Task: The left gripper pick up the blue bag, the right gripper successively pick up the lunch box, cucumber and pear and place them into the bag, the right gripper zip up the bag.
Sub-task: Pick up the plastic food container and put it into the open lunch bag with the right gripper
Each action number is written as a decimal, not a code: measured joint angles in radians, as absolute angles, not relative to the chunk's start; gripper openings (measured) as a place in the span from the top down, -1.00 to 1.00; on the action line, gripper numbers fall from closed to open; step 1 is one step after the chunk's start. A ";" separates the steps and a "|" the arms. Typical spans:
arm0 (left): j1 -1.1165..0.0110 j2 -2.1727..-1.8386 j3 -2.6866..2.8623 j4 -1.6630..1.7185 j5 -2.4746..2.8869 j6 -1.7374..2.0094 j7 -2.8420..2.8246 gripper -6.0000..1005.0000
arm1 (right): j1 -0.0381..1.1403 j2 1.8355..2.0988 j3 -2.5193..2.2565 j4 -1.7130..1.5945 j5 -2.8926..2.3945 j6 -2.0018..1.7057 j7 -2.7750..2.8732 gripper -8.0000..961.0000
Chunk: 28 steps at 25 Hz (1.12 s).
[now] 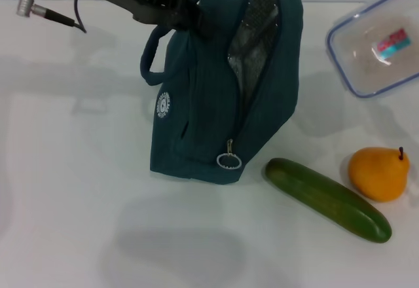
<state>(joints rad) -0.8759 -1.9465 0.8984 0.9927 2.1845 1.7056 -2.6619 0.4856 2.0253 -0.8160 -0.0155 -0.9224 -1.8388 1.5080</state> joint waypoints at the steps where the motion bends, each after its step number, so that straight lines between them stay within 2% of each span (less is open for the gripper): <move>1: -0.877 -1.947 0.899 0.993 2.185 1.706 -2.662 0.88 | 0.490 2.025 -0.816 -0.015 -0.919 -1.845 1.508 0.78; 20: -0.898 -1.974 0.902 1.056 2.229 1.700 -2.697 0.88 | 0.572 2.028 -0.815 -0.043 -0.882 -1.921 1.509 0.78; 28: -0.907 -1.998 0.905 1.055 2.165 1.727 -2.727 0.88 | 0.612 2.028 -0.814 -0.043 -0.878 -1.938 1.507 0.78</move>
